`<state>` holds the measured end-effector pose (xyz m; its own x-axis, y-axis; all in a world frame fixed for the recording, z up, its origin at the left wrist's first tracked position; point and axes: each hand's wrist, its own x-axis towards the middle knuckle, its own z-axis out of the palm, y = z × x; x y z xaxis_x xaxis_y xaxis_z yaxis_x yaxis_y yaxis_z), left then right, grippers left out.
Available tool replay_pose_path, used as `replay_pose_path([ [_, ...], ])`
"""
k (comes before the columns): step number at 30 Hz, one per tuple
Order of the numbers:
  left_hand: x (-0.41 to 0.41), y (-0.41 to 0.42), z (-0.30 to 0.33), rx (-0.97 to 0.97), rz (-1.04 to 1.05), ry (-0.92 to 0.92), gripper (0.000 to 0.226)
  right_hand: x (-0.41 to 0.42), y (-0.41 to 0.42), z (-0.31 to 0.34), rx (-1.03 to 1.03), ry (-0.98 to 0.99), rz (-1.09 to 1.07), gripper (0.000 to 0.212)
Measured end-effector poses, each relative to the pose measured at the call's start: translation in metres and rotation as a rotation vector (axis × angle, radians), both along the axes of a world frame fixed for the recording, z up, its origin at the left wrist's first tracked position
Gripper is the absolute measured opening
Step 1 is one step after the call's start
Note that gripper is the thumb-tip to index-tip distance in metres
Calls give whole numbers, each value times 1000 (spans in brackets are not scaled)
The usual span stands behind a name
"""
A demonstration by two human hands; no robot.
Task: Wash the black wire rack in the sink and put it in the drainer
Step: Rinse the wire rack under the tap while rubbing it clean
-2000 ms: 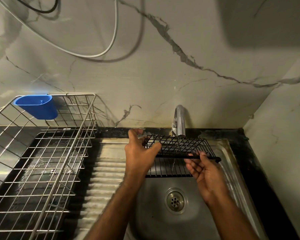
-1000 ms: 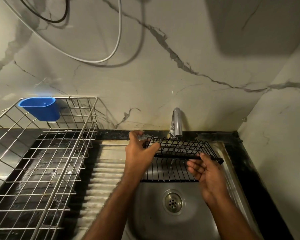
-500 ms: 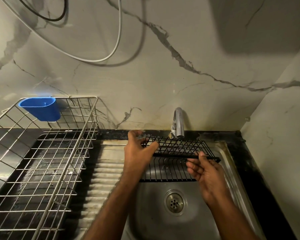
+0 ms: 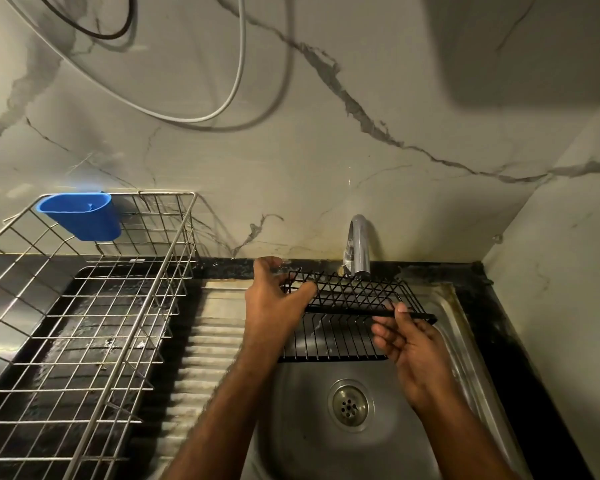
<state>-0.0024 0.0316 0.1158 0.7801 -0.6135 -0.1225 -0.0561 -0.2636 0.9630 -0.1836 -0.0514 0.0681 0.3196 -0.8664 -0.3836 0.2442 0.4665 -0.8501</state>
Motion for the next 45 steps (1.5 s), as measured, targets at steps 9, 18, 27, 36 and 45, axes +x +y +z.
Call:
replay_pose_path([
  [9,4,5,8,44,17,-103,60,5,4,-1,49,-25,47,31],
  [18,6,11,10,35,9,-92,62,7,5,1,28,-25,55,29],
  [27,1,14,10,35,-21,-75,61,1,5,1,17,-28,34,23],
  [36,-4,20,19,37,-19,-191,63,4,6,-10,181,-52,13,19],
  [45,1,23,22,72,0,-196,66,4,2,-9,177,-85,26,20],
])
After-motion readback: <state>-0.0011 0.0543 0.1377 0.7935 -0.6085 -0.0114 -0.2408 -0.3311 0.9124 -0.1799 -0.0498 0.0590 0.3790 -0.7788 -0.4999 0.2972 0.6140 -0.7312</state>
